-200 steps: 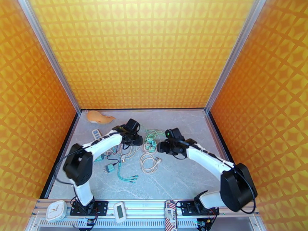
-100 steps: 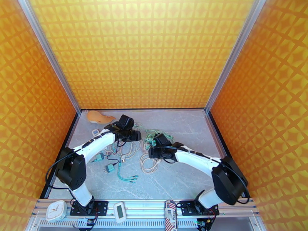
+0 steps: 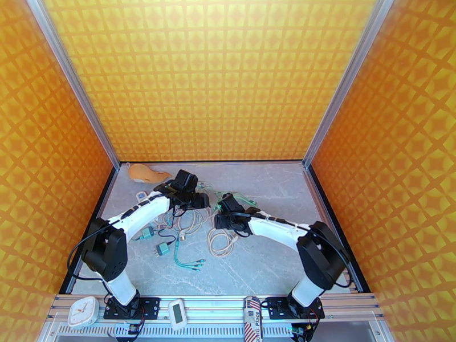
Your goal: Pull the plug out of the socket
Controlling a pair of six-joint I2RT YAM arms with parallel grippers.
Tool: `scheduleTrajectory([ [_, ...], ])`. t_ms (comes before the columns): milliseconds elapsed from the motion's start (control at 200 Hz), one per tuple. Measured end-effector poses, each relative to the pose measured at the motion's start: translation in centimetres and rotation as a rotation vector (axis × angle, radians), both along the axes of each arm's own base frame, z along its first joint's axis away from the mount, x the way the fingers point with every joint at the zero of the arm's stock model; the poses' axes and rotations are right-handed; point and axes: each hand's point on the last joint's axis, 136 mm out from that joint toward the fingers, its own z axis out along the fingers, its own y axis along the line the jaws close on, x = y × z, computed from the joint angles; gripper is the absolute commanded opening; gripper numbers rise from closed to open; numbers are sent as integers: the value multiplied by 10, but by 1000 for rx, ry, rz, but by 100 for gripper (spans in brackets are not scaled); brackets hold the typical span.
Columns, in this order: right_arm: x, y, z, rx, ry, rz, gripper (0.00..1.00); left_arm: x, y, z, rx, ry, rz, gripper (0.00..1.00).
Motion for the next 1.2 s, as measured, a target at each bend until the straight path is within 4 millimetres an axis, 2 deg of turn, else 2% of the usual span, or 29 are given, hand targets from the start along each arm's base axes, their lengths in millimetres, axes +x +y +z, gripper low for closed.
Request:
scheduleTrajectory([
  [140, 2, 1, -4, -18, -8, 19, 47, 0, 0, 0, -7, 4, -1, 65],
  [375, 2, 2, -3, -83, -52, 143, 38, 2, 1, 0, -19, 8, -2, 65],
  [615, -7, 8, -1, -117, -76, 321, 38, 1, -9, -9, -54, 37, -36, 65],
  [855, -7, 9, -2, -109, -72, 357, 38, -3, -21, -51, -66, 139, -88, 63],
  [950, -7, 9, -2, -103, -69, 358, 38, -6, -25, -61, -70, 170, -105, 62],
  [1200, -8, 10, -2, -100, -67, 360, 38, -13, -36, -68, -91, 194, -146, 62],
])
